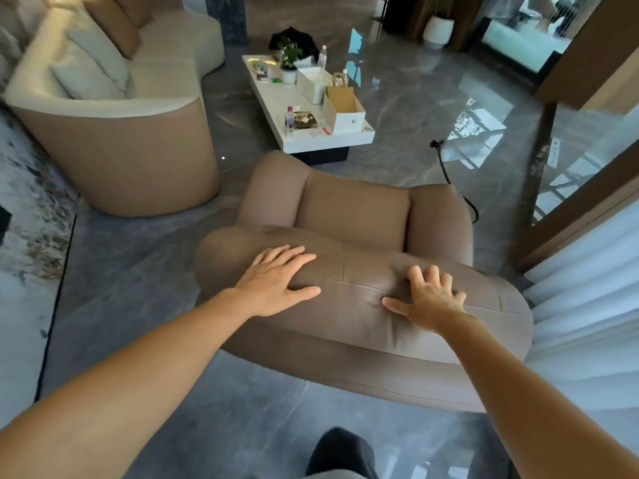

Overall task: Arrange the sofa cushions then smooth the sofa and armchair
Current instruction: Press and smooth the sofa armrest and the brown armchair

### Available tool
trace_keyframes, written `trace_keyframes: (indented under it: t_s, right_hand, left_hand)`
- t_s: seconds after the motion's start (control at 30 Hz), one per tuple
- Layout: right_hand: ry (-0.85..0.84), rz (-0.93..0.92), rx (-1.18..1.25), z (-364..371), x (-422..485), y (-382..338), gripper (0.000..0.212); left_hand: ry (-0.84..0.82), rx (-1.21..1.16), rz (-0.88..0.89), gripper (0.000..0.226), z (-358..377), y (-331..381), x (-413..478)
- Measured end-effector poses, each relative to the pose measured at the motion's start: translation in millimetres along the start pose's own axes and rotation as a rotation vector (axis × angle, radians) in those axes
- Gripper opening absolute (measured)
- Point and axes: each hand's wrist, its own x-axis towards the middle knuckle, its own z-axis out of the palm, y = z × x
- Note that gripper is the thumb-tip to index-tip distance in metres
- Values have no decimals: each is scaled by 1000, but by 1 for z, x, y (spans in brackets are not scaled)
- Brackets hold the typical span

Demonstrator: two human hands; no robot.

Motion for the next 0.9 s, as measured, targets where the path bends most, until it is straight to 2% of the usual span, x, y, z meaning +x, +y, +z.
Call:
trace_keyframes:
  t_s: [0.13,0.3,0.37,0.5,0.6,0.9]
  right_hand:
    - [-24,56,-24,3,0,-52,80]
    - [32,-16,44,10,16,-105,92]
    - [120,-49,84,15,25,-126,94]
    - [297,-82,183,21,42,-175,84]
    - [334,-28,223,16,59,-220,82]
    - [298,223,277,4,114,-386,79]
  left_hand:
    - [9,19,17,81,-16,-40,2]
    - [128,88,121,74,-36,-104,19]
    - [179,86,183,71,-44,-133,29]
    - [185,57,280,70,-67,-191,61]
    - [152,56,362,70,-90,-237,90]
    - [77,26,615,64,-153,-384,183]
